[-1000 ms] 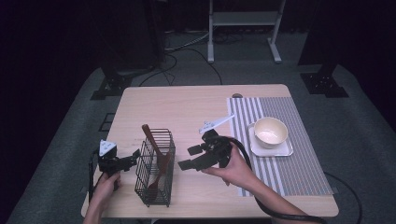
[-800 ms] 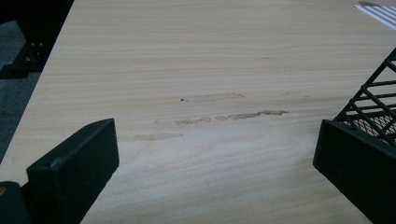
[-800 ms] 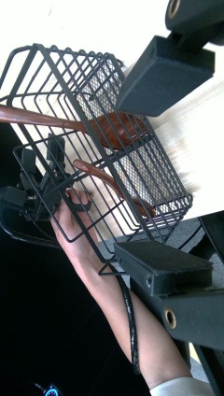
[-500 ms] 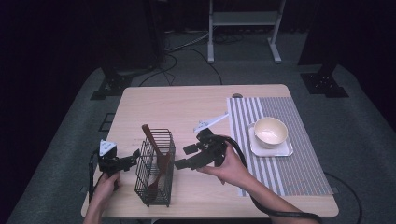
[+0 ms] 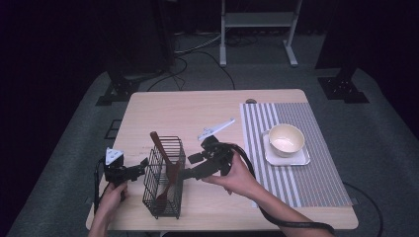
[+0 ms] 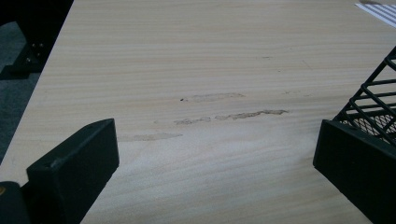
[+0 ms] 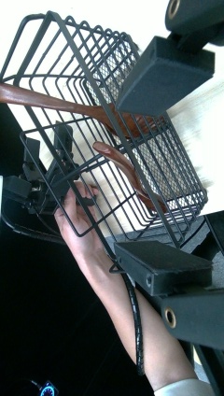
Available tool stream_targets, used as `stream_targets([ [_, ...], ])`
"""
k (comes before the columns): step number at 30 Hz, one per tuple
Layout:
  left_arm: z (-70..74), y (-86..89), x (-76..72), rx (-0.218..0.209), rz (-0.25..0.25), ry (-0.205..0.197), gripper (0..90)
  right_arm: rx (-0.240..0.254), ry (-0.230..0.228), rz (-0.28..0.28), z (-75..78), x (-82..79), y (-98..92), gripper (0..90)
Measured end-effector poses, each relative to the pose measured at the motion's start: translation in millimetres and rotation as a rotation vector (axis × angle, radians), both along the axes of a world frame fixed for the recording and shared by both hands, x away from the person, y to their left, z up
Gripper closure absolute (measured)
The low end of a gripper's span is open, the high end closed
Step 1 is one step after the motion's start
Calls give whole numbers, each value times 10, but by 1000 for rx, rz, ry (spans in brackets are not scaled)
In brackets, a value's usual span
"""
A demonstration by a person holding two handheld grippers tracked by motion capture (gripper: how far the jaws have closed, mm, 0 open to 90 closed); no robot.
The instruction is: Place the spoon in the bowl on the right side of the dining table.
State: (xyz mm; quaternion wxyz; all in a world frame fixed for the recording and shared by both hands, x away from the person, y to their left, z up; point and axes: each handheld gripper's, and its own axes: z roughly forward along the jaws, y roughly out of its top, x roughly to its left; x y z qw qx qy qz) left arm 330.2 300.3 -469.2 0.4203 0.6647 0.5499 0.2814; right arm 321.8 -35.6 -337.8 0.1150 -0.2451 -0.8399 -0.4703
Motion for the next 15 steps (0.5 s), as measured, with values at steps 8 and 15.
stream_targets([
  [8,0,0,0,0,-1,0,0,-6,6,2,-29,14,39,260],
  [15,0,-5,0,4,-2,0,0,-2,6,0,-25,19,39,262],
])
